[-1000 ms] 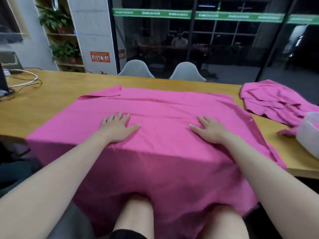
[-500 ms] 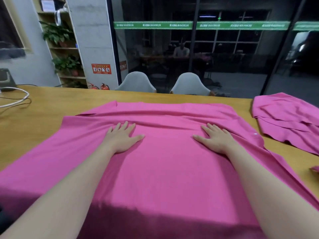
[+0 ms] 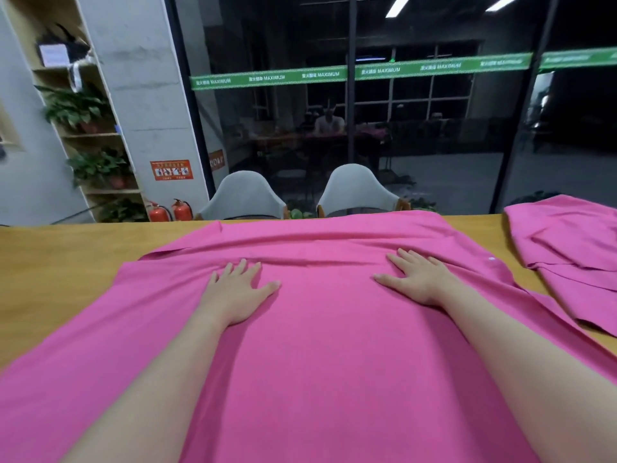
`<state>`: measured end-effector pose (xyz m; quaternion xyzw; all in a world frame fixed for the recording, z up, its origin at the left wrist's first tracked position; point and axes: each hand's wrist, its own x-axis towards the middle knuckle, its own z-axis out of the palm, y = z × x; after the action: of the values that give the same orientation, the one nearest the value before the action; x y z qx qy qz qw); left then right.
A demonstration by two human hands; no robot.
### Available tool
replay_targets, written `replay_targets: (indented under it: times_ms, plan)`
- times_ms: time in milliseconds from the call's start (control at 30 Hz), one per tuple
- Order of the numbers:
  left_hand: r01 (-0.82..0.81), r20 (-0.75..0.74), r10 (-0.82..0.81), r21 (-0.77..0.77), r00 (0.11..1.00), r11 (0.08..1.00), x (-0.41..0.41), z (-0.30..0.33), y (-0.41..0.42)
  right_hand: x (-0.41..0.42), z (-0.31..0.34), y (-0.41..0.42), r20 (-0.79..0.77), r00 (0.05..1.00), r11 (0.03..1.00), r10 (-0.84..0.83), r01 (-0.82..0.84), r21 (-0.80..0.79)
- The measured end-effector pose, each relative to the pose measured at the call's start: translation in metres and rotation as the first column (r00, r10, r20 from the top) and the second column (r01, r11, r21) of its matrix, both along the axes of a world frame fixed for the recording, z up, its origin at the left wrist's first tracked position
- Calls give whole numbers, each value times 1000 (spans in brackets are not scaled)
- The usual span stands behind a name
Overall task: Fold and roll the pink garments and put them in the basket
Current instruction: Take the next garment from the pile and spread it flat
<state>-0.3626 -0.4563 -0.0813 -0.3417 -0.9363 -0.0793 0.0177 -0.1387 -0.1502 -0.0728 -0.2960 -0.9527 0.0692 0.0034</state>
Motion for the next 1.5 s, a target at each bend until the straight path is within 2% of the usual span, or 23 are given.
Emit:
replay_targets:
  times_ms: [67,133,200,300,433,567,667,833,933,1200,1500]
  plan:
    - [-17,-124,29,92,992,996,6,3,-2,1,5,-4,35,999,999,-5,4,39]
    - [-8,-241,37,120,970,993,23,5,-9,8,6,-14,34,999,993,-29,25,114]
    - [23,-287,14,123,958,992,40,11,-21,16,10,-32,20,999,991,-26,23,131]
    - [61,-259,-30,113,965,992,62,16,-54,35,11,-73,31,998,993,48,-51,102]
    - [-7,-49,6,-14,999,1000,97,14,-109,86,12,-126,74,989,990,128,-131,47]
    - [-33,106,39,-63,994,998,141,15,-159,139,15,-157,96,989,991,112,-118,62]
    - [-37,118,47,-92,992,995,178,17,-189,170,20,-182,118,987,991,105,-114,75]
    - [-18,61,18,-7,998,1000,237,6,-219,215,11,-236,66,990,992,123,-123,-1]
    - [-5,64,8,-44,998,999,252,4,-228,233,-3,-257,40,992,993,118,-118,4]
    - [-4,58,9,-81,998,997,230,4,-217,211,-5,-234,15,996,995,88,-89,48]
    - [24,74,-20,-53,997,998,165,6,-166,153,-4,-189,9,997,997,71,-72,39]
